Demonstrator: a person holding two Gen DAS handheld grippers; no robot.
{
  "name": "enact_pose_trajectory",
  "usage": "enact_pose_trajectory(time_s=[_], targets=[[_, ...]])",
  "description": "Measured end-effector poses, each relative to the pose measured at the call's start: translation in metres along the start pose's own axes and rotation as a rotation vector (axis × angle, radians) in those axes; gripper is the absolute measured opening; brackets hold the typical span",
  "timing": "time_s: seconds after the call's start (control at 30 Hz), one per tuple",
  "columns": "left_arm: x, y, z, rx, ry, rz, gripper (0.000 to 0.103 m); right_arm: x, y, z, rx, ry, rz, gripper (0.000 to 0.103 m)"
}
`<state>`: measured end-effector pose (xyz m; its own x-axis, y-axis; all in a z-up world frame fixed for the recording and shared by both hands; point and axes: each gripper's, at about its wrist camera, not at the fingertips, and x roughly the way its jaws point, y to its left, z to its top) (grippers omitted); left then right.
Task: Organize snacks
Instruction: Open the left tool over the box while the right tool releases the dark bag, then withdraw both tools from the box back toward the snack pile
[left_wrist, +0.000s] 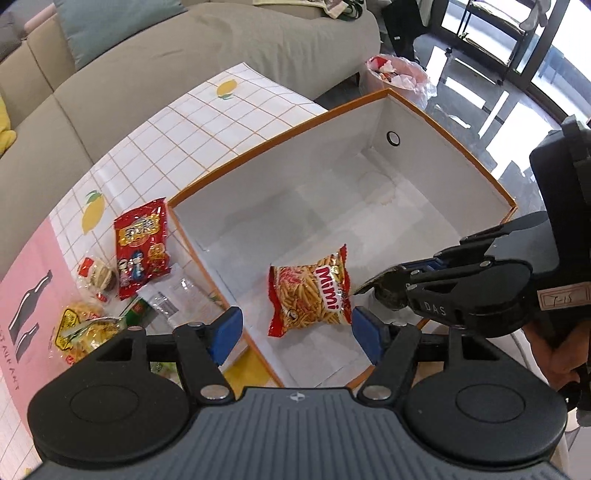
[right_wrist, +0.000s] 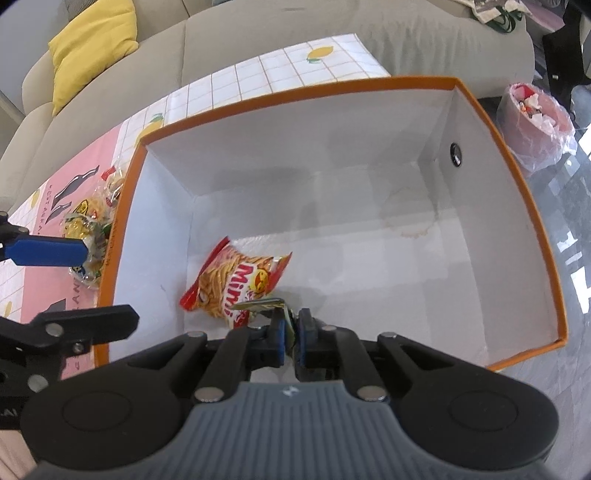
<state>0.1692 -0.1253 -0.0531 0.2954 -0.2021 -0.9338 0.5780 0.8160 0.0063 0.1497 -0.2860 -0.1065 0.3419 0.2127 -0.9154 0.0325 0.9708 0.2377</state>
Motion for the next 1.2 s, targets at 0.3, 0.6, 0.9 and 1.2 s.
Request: enact_pose_trajectory(time_s=[0.3,0.6,0.9,1.2], targets=[[-0.024,0.01,-0.015,-0.027,-0.045,-0.004,0.079,-0.023,0.016,-0.003,-0.035,-0.029,-0.03,0.031],[-0.059,0.038,-0.054,-0.112,-0.177,-0.006,0.079,-0.067,0.055,-0.022,-0.099,-0.205,-0.072,0.06],[-0.088,0.076,-0.114,-0.258,-0.309,0.053,0.079,-0.088,0.112,-0.058,-0.104,-0.353,-0.027,0.079],[-0.091,0.105,-0.18,-0.383,-0.363,0.096,0.079,-0.078,0.161,-0.098,-0.112,-0.412,-0.051,0.08]])
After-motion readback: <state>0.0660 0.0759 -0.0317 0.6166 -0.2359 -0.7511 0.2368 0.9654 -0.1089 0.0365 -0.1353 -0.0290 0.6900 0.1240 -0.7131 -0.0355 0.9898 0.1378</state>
